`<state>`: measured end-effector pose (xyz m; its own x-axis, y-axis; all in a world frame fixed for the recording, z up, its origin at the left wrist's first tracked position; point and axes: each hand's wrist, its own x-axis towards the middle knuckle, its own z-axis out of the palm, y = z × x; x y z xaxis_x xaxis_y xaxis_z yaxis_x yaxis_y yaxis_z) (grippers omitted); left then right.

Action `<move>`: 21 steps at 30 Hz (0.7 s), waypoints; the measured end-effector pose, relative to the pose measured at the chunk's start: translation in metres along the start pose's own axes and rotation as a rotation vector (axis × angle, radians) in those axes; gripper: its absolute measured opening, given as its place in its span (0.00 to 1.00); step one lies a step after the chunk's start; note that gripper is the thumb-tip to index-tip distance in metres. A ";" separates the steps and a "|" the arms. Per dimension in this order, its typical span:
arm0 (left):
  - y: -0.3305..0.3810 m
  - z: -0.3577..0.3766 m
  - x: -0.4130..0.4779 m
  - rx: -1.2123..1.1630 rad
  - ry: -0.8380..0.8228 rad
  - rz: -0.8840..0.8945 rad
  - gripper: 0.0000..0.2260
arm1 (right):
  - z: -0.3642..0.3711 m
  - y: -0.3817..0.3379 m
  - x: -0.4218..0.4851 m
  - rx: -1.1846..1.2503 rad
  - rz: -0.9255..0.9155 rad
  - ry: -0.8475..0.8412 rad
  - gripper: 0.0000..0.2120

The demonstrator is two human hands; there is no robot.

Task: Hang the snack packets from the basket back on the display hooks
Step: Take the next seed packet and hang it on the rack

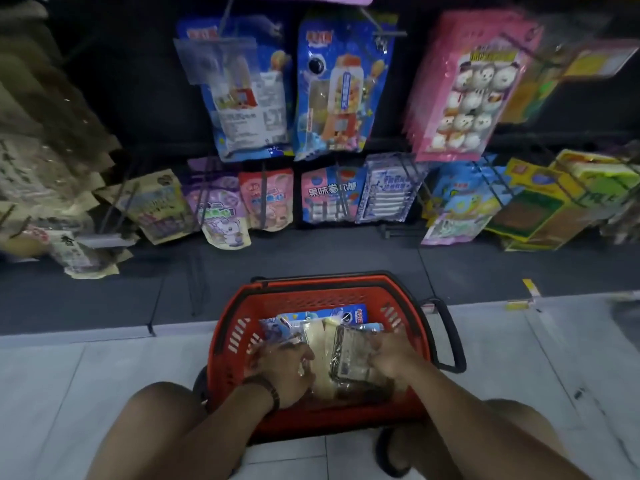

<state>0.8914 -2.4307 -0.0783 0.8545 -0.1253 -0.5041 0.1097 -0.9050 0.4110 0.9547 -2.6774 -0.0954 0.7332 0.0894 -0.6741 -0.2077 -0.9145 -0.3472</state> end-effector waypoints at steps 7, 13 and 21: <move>0.017 0.009 0.011 0.120 0.030 -0.016 0.21 | 0.003 0.004 0.046 -0.247 0.058 -0.020 0.35; 0.033 0.000 0.012 0.023 -0.015 -0.013 0.31 | 0.002 0.000 0.044 -0.301 0.076 -0.152 0.55; 0.028 -0.002 0.009 -0.058 -0.038 -0.053 0.18 | 0.016 0.002 0.053 -0.369 0.079 -0.063 0.54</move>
<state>0.9037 -2.4566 -0.0694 0.8267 -0.0944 -0.5546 0.1842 -0.8860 0.4255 0.9830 -2.6683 -0.1417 0.6803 0.0263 -0.7325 -0.0068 -0.9991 -0.0421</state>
